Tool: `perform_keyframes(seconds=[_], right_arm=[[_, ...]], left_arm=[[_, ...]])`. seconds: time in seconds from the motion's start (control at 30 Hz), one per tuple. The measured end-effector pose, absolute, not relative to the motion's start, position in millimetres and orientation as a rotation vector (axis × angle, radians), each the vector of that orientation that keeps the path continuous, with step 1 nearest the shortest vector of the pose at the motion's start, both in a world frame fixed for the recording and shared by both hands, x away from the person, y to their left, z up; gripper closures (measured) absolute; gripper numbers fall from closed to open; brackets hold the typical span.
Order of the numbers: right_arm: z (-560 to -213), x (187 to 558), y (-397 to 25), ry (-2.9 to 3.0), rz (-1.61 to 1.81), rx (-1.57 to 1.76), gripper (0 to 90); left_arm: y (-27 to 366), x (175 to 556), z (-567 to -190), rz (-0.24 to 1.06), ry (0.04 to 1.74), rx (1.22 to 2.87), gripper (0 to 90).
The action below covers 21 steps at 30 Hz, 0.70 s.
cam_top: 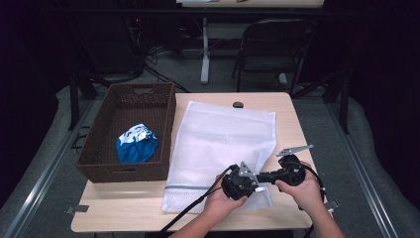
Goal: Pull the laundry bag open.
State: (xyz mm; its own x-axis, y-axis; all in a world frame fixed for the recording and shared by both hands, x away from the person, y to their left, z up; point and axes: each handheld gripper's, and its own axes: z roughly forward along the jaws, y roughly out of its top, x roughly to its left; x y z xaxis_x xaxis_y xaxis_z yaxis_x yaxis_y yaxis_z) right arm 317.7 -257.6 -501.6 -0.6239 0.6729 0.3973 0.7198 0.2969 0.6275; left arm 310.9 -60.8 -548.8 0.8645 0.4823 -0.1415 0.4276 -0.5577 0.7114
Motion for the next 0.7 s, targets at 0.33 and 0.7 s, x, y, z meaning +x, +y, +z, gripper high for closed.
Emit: perform_keyframes(seconds=[0.33, 0.7], right_arm=[[-503.4, 318.8, -259.5, -2.490, -1.243, -1.353, 84.9], [-506.4, 319.1, -257.4, -2.498, -1.235, -1.357, 84.9]], left_arm=[[-59.3, 309.8, -546.8, 0.093, 0.649, 2.239, 79.5], [-58.8, 309.4, -544.1, 0.066, 0.641, 2.223, 80.4]])
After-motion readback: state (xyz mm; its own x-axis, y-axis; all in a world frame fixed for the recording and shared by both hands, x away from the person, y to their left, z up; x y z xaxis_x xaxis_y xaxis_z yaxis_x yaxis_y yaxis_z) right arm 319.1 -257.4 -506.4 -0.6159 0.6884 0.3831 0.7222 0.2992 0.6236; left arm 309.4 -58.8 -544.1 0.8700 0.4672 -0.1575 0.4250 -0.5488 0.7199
